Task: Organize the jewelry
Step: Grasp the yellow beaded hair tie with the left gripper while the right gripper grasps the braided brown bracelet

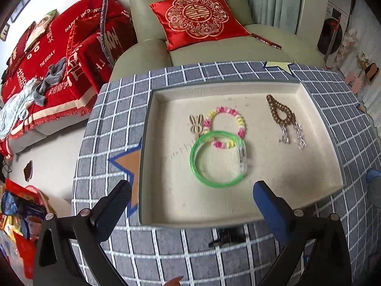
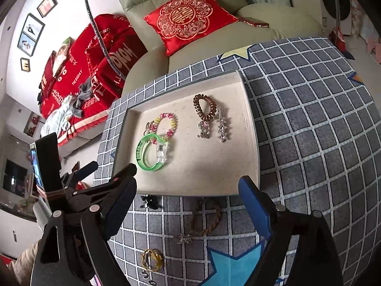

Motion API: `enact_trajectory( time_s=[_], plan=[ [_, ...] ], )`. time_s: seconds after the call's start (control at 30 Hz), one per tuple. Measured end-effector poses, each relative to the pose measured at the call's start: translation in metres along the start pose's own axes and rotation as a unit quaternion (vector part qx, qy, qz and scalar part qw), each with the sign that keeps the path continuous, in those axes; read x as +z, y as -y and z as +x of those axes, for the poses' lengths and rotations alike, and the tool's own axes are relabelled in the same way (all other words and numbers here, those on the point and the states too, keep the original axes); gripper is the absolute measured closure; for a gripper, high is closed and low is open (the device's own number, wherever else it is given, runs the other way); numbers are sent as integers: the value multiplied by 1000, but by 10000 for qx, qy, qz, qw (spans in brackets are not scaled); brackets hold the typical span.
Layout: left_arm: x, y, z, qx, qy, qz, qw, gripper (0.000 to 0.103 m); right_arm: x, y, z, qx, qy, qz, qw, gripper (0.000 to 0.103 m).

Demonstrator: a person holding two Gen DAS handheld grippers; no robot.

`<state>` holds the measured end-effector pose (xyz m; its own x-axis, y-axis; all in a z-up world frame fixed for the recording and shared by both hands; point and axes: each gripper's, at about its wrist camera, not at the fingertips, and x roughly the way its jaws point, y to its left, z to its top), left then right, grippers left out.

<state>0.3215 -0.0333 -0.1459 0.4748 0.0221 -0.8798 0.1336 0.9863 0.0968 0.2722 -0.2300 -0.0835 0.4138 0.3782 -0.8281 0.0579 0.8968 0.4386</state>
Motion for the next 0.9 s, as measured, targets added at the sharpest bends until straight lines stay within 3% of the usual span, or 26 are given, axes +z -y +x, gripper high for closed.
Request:
enact_trajectory(
  time_s=[0.63,0.9],
  plan=[
    [-62,-11,-20,-153,-265,81,9995,0,-48,-2,-12,-305,-343,60,9989,13],
    [-93,-19,-26,-492,-471,-26,9977,0,-63,-5,-12,-356,-457,37,9983,13]
  ],
)
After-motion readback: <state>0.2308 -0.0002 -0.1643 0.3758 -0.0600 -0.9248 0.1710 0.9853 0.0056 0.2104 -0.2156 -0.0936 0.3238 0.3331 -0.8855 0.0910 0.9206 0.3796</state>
